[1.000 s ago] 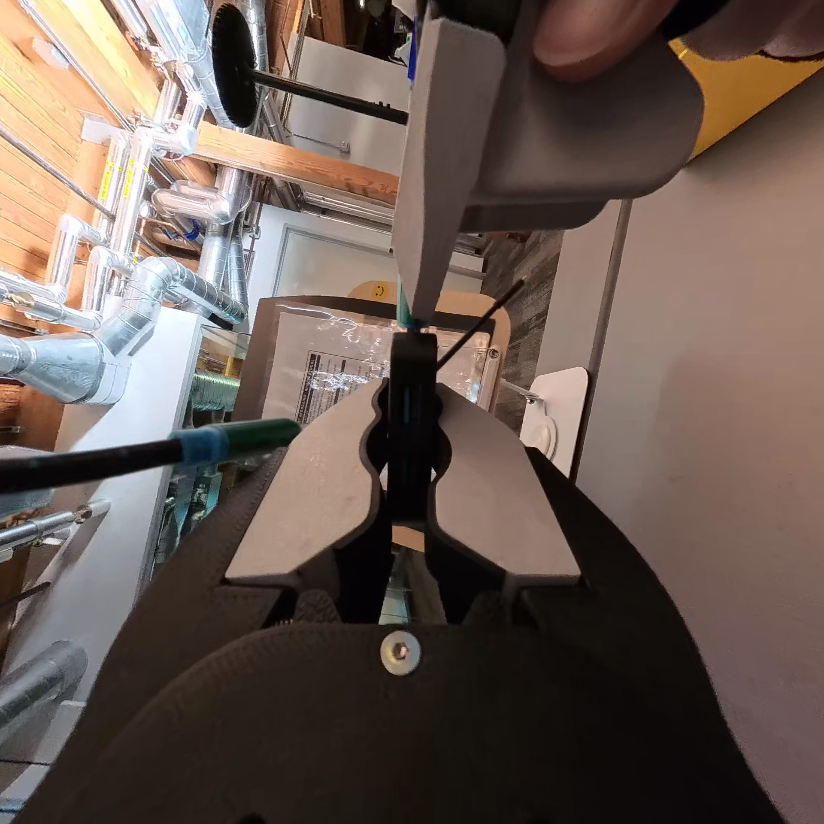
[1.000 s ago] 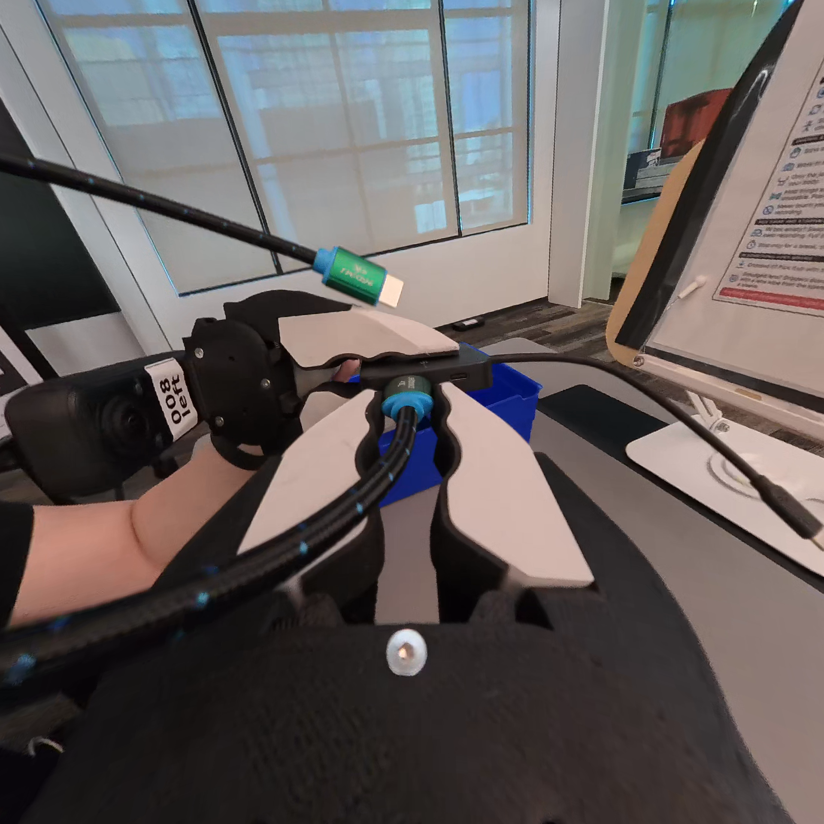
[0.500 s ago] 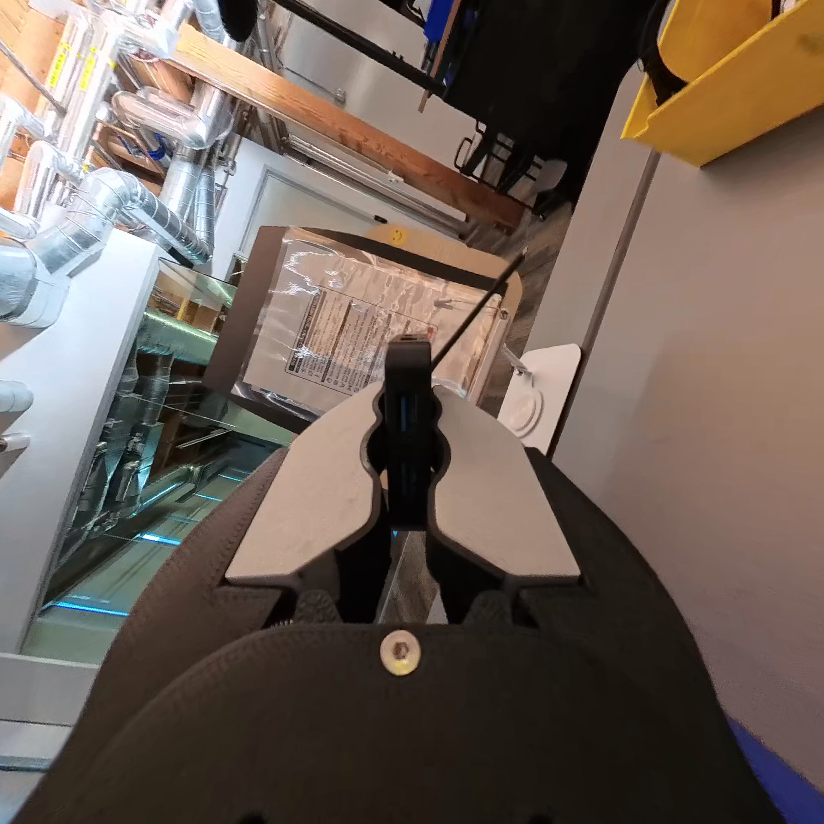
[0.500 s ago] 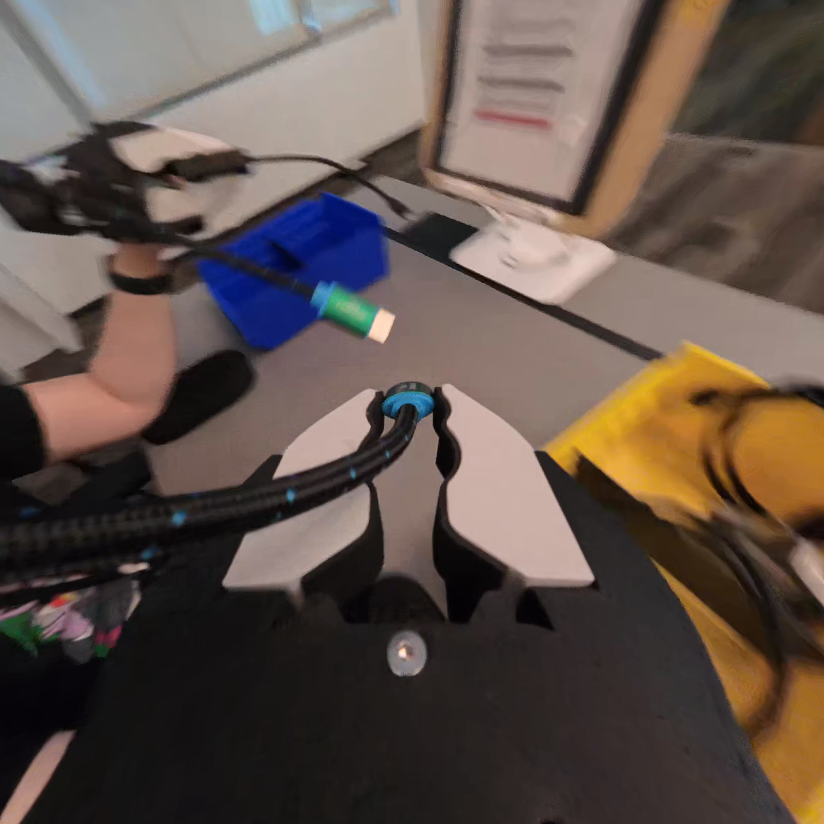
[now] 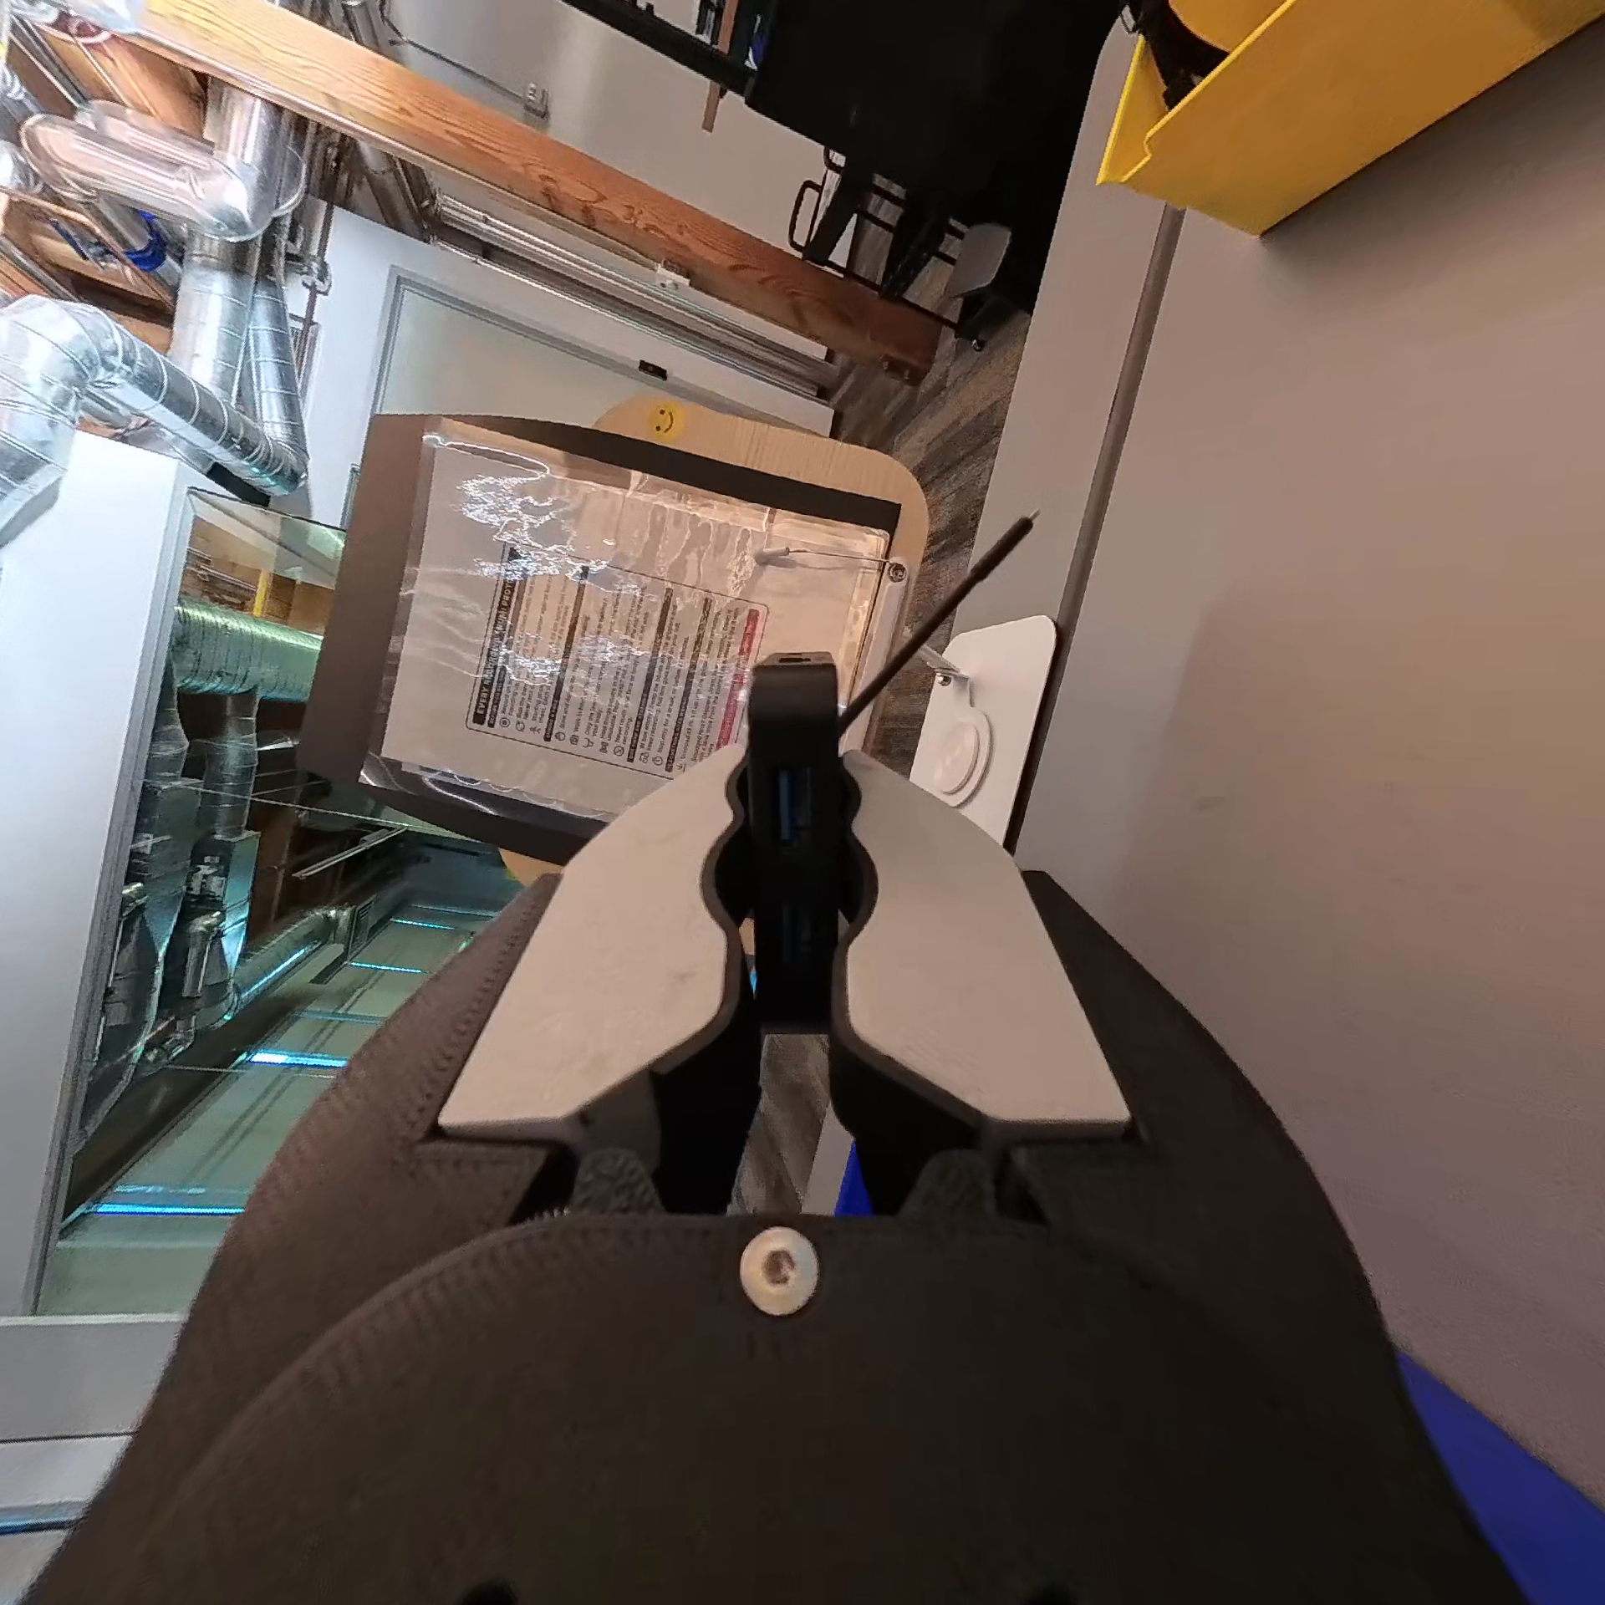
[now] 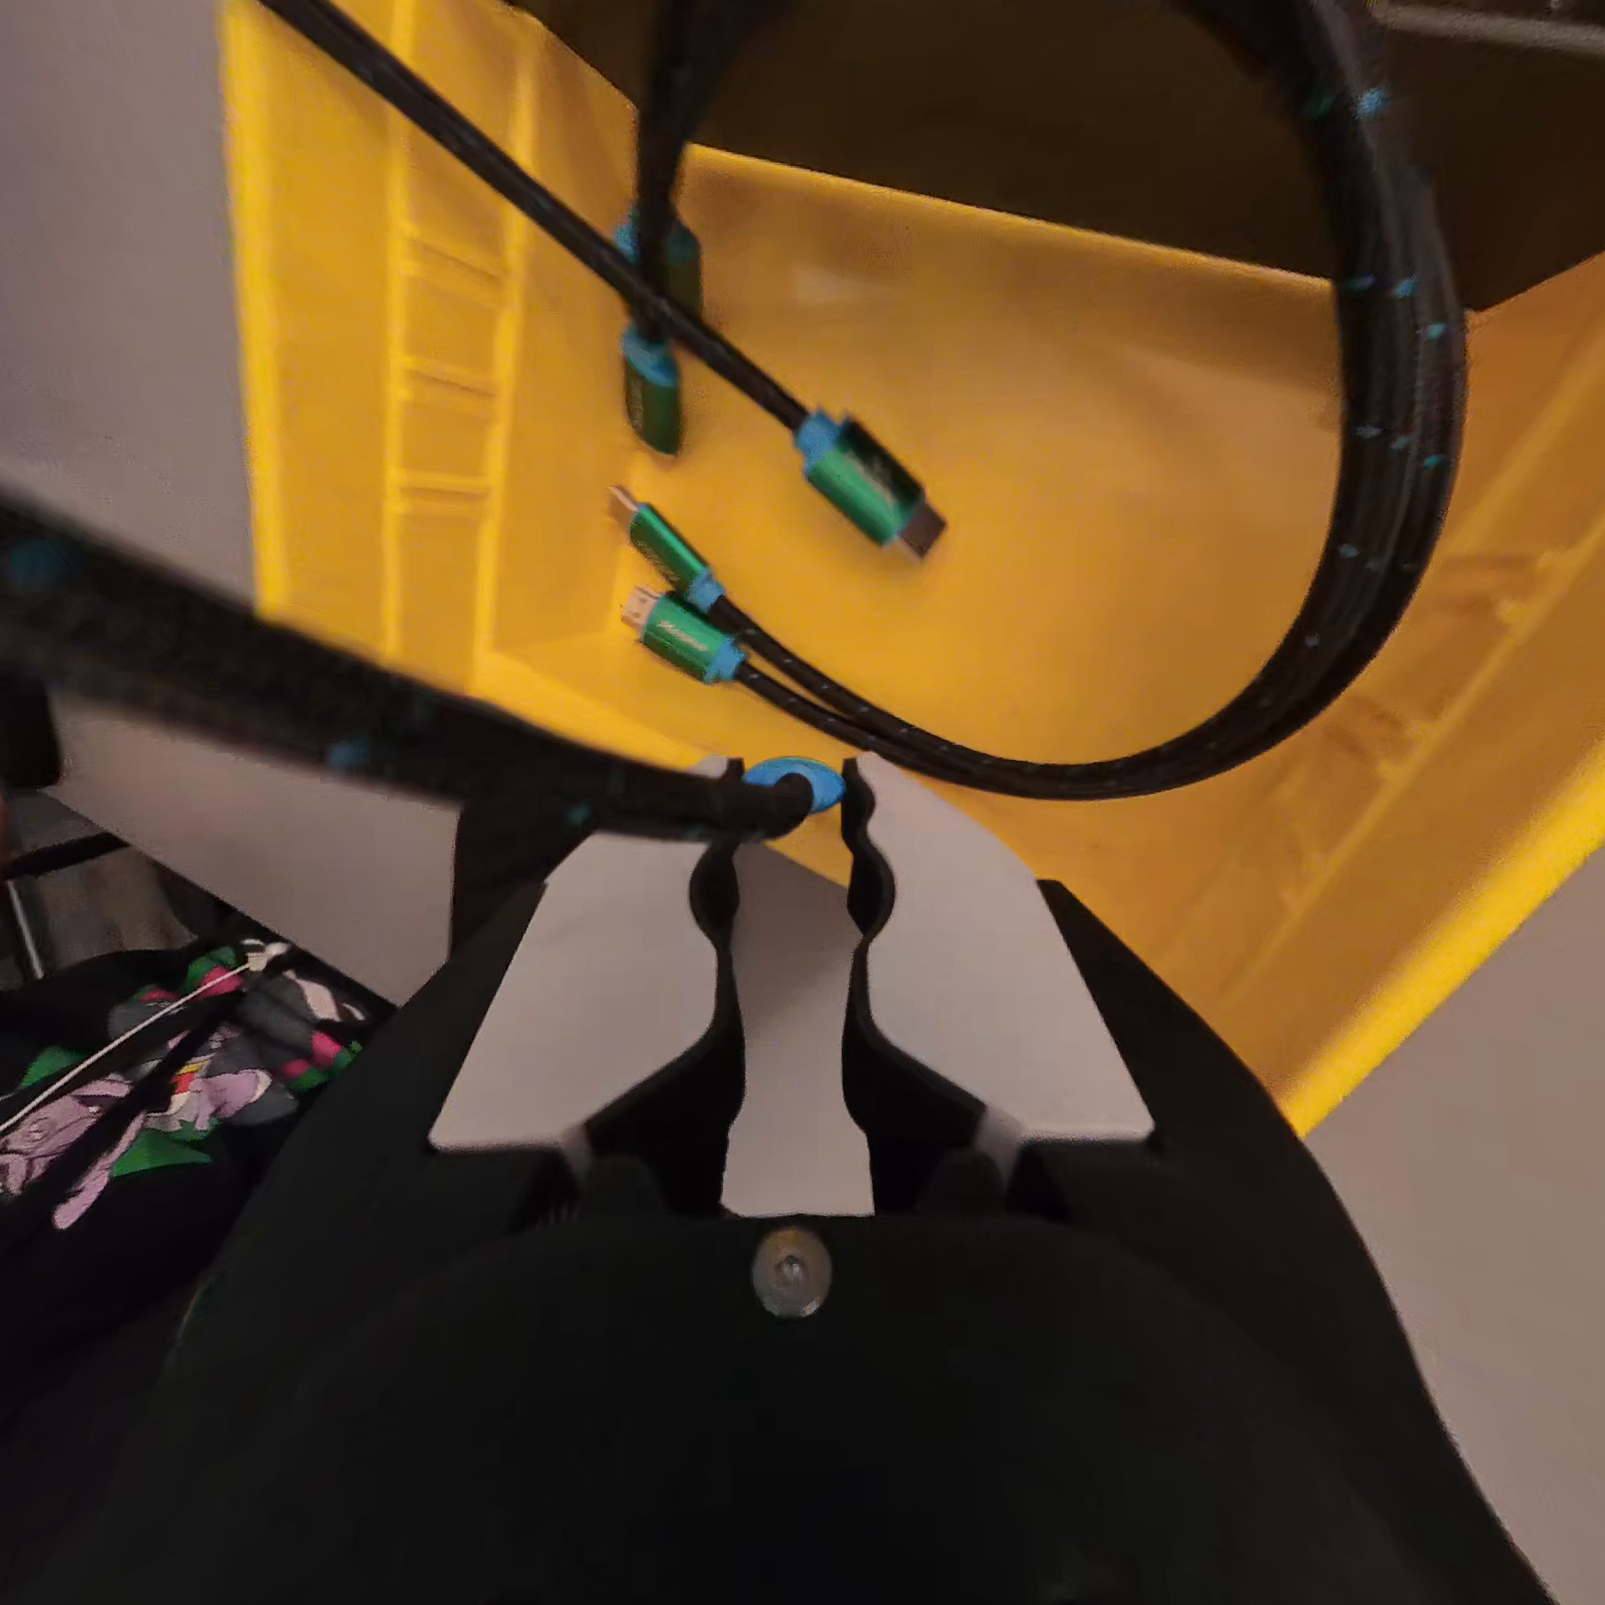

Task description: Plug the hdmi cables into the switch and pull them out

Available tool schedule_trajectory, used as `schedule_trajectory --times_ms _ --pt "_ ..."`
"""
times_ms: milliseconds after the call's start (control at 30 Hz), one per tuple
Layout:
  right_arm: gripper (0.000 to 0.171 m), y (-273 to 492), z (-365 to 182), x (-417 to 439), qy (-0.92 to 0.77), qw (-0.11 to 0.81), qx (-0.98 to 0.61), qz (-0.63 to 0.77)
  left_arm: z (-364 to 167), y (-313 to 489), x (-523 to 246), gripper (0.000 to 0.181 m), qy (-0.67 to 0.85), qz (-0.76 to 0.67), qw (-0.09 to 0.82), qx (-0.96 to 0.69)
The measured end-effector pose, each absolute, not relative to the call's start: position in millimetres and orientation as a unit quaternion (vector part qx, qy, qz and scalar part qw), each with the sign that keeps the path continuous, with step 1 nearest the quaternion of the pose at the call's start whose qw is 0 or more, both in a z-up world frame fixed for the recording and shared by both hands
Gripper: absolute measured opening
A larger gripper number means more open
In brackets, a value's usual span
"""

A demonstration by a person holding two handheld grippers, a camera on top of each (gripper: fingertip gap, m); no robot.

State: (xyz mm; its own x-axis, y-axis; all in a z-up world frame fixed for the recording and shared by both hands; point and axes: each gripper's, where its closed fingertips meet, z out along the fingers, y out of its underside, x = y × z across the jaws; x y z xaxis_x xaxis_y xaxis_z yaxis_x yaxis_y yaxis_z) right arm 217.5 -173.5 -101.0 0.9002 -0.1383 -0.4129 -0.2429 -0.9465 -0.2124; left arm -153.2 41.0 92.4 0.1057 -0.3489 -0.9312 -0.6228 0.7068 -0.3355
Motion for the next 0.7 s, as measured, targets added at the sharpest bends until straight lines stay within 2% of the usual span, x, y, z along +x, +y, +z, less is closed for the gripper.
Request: schedule_trajectory --times_ms 100,200,333,433,600,700 --pt "0.023 -178 -122 231 0.120 0.097 -0.971 0.184 92 41 -152 0.013 0.660 0.110 0.645 -0.369" --pt "0.023 -177 -119 233 0.136 0.107 -0.966 0.192 89 40 -150 0.013 0.665 0.113 0.640 -0.367" --pt "0.038 -170 -96 245 0.158 0.161 -0.962 0.154 89 39 -150 0.013 0.666 0.116 0.638 -0.368" --pt "0.050 -173 -72 266 0.186 0.200 -0.959 0.073 92 38 -152 0.013 0.663 0.115 0.642 -0.368" --pt "0.049 -153 -2 271 0.165 0.338 -0.927 -0.016 98 33 -152 0.013 0.658 0.100 0.653 -0.361" --pt "0.044 -131 58 244 0.092 0.440 -0.890 -0.077 99 23 -147 0.013 0.662 0.061 0.657 -0.355"
